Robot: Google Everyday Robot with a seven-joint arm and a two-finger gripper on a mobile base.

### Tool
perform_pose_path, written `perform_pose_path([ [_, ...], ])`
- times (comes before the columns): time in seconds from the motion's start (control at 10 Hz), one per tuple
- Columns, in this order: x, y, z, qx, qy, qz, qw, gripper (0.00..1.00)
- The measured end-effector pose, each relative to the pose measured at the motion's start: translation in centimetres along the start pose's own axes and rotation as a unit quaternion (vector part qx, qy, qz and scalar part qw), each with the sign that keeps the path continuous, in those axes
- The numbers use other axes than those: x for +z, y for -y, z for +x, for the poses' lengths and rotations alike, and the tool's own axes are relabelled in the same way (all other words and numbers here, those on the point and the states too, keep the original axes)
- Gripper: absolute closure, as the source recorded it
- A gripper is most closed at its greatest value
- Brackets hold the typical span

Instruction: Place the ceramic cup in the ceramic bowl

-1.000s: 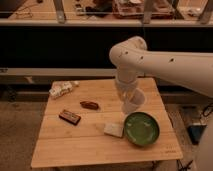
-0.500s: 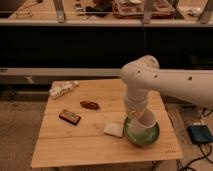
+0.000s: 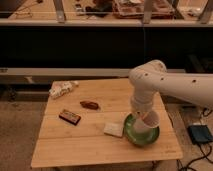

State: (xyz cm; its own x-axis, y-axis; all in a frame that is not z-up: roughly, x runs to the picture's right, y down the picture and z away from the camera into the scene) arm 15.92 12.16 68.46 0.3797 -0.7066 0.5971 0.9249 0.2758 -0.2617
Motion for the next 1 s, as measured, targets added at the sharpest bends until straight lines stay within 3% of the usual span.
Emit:
perform_pose_path([
  [0.4, 2.2, -1.5, 1.0, 0.027, 0.01, 0.016, 0.9995, 1.0],
  [0.9, 2.7, -0.4, 1.7, 0.016, 0.01, 0.032, 0.9993, 1.0],
  [1.0, 3.0, -0.6, 1.7, 0.018, 0.015, 0.03, 0.9993, 0.95],
])
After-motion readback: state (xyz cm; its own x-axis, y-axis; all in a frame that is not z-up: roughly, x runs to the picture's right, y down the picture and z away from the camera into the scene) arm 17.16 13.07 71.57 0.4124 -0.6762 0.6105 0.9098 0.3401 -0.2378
